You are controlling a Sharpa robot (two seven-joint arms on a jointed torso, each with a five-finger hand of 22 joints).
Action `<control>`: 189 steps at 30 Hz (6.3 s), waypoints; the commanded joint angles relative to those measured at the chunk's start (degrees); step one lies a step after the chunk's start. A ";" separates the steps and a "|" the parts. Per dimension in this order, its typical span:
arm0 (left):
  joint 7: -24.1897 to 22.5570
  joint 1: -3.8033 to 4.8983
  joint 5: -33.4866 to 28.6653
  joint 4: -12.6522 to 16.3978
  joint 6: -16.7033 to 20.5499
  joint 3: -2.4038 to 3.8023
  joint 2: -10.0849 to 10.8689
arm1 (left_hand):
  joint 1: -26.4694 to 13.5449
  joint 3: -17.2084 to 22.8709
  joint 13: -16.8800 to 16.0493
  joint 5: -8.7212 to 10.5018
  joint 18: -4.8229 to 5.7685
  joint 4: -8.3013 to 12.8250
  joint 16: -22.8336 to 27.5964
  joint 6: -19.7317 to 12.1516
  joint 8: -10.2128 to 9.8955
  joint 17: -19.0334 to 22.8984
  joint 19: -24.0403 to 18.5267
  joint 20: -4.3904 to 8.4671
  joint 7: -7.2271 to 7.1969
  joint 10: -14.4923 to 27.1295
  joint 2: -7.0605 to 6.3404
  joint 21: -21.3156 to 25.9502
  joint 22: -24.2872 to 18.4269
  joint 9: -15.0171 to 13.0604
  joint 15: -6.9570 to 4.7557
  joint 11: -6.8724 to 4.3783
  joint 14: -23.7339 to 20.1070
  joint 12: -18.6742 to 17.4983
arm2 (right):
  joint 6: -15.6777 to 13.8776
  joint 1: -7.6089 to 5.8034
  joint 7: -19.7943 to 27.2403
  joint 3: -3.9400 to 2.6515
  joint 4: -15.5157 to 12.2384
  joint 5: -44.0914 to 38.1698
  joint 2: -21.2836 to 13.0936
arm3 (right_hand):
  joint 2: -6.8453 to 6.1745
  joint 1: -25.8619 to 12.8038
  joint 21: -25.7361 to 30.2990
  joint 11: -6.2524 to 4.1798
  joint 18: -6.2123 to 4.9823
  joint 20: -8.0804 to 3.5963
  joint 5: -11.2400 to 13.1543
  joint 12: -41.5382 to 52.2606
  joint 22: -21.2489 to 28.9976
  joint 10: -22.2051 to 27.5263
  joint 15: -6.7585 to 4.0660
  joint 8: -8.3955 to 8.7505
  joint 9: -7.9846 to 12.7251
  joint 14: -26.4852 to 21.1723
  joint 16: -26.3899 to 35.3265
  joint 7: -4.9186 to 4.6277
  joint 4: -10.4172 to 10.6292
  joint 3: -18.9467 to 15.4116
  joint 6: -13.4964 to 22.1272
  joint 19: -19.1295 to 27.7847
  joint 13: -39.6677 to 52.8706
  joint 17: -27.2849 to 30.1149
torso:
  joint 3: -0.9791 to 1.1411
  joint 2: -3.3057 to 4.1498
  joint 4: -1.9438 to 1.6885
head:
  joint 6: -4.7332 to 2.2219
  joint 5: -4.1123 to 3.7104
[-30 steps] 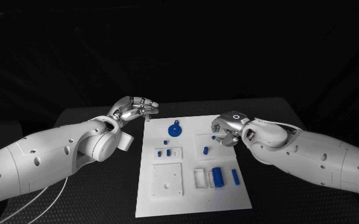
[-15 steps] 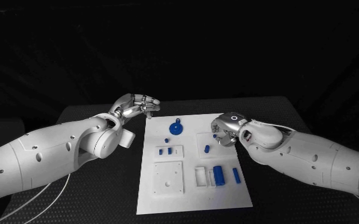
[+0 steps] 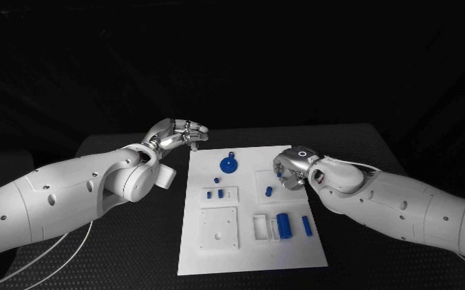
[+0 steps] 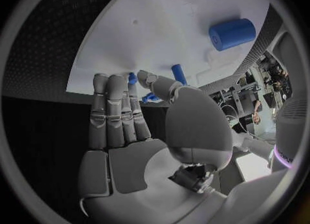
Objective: Assemble the parts on the task board
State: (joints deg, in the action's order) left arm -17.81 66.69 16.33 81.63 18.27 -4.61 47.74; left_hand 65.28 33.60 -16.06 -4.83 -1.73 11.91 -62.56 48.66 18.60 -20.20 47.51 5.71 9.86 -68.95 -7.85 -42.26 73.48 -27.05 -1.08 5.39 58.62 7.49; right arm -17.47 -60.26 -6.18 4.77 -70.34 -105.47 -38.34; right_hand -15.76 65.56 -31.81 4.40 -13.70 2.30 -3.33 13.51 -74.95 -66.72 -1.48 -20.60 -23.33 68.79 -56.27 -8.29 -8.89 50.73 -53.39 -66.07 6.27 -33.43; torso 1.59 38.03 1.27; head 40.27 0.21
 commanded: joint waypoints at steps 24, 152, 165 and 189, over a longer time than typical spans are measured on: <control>-0.51 0.39 -0.54 0.18 -0.84 0.05 0.06 | -0.67 -0.31 0.08 -0.01 -0.73 -0.17 0.44 -0.62 -0.45 -0.06 0.52 0.74 0.15 0.64 0.21 0.42 -0.06 -0.11 0.32 0.02 -0.05 -0.19 | -1.16 0.77 -1.93 0.31 0.95 -5.27 1.10 | 3.51 1.68 -4.11 -1.47 -1.30 -1.78 0.54 -0.46 -1.37 -6.33 -1.95 -2.18 -1.10 2.09 -3.47 1.77 -2.76 1.40 -4.80 -2.78 2.15 -4.92 | 0.10 -0.03 0.08 | 0.40 -0.01; 0.07 1.03 -0.95 -2.57 -0.64 0.06 -2.38 | -0.82 -0.40 0.06 -0.36 -0.88 -0.21 0.69 -1.27 -0.84 -0.33 0.80 0.61 0.42 1.08 0.33 0.78 0.12 -0.21 0.42 0.14 0.09 -0.09 | -0.63 6.07 -2.03 3.36 -11.97 -7.72 8.29 | 3.12 1.05 -8.28 -2.24 -1.30 -2.69 0.40 -1.70 -1.25 -9.08 -2.70 -2.45 -1.55 3.33 -3.69 2.57 -3.00 3.21 -6.93 -3.03 3.61 -9.07 | -0.03 -0.07 -0.04 | 3.79 7.86; 0.22 1.03 -0.95 -2.32 -0.74 0.06 -2.38 | -0.85 -0.42 0.06 -0.34 -0.89 -0.22 0.72 -1.30 -0.86 -0.35 0.81 0.60 0.43 1.13 0.33 0.82 0.15 -0.24 0.43 0.15 0.09 -0.08 | 0.14 6.61 -1.88 3.54 -11.35 -7.86 8.76 | 3.20 0.97 -8.37 -2.23 -1.30 -2.69 0.40 -1.80 -1.23 -9.13 -2.70 -2.41 -1.54 3.34 -3.61 2.56 -3.11 3.23 -6.95 -2.99 3.64 -9.21 | -0.05 -0.06 0.00 | 3.97 7.90; 0.41 1.03 -0.95 -2.68 -0.86 0.05 -2.13 | -0.85 -0.44 0.07 -0.33 -0.91 -0.19 0.78 -1.43 -0.94 -0.40 0.83 0.58 0.47 1.30 0.31 0.89 0.19 -0.25 0.46 0.19 0.08 -0.11 | -7.44 6.35 -1.78 4.42 -13.83 -3.13 5.55 | -1.47 -4.44 -7.30 1.92 -1.30 -1.17 0.09 -8.90 -0.94 1.33 1.30 3.04 0.71 0.95 -0.91 -1.82 -5.43 -5.73 2.92 0.50 0.85 -10.32 | -0.01 -0.11 0.04 | 3.60 7.79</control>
State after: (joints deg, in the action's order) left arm -17.16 67.63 15.65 78.99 18.12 -4.61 45.60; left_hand 65.06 33.50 -16.06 -4.83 -2.11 11.81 -62.12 47.48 17.93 -20.51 48.02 5.79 10.32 -68.03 -7.62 -41.70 73.57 -27.23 -1.08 5.46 58.63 7.49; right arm -22.02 -53.79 -7.68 9.26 -83.59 -109.47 -32.27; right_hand -17.20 61.56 -39.30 4.88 -12.76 1.14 -3.34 4.34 -75.01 -67.39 -0.47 -17.74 -22.69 69.77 -57.41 -10.04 -14.31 45.35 -50.81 -66.09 6.96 -43.67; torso 1.55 37.94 1.27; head 43.98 8.07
